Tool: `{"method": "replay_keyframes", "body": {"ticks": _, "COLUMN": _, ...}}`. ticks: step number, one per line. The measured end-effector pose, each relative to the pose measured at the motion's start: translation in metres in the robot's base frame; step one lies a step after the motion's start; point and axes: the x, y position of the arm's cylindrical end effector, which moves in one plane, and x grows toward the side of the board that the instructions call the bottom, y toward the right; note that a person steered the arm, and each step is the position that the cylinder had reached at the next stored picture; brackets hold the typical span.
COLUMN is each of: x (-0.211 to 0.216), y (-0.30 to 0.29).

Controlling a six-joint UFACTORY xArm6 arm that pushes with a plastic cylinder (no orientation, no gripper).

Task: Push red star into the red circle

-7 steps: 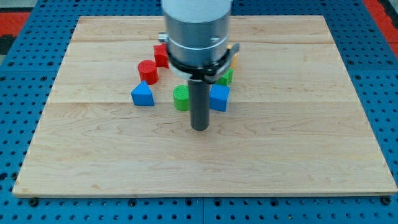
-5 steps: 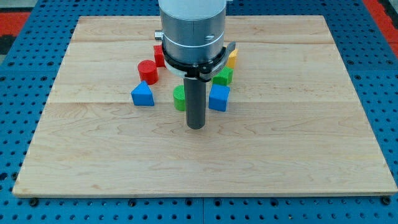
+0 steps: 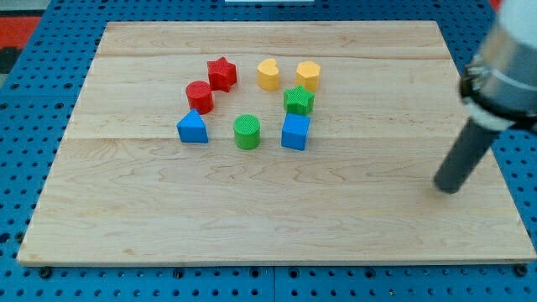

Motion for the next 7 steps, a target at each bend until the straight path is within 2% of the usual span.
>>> {"method": "replay_keyframes", "body": {"ticks": 2, "x": -0.017, "y": 0.038}}
{"method": "replay_keyframes", "body": {"ticks": 3, "x": -0.044, "y": 0.052}}
{"method": "replay_keyframes", "body": {"ticks": 5, "x": -0.160, "y": -0.043}}
{"method": "replay_keyframes", "body": {"ticks": 6, "x": -0.219, "y": -0.128}}
{"method": "replay_keyframes", "body": {"ticks": 7, "x": -0.249, "y": -0.207}}
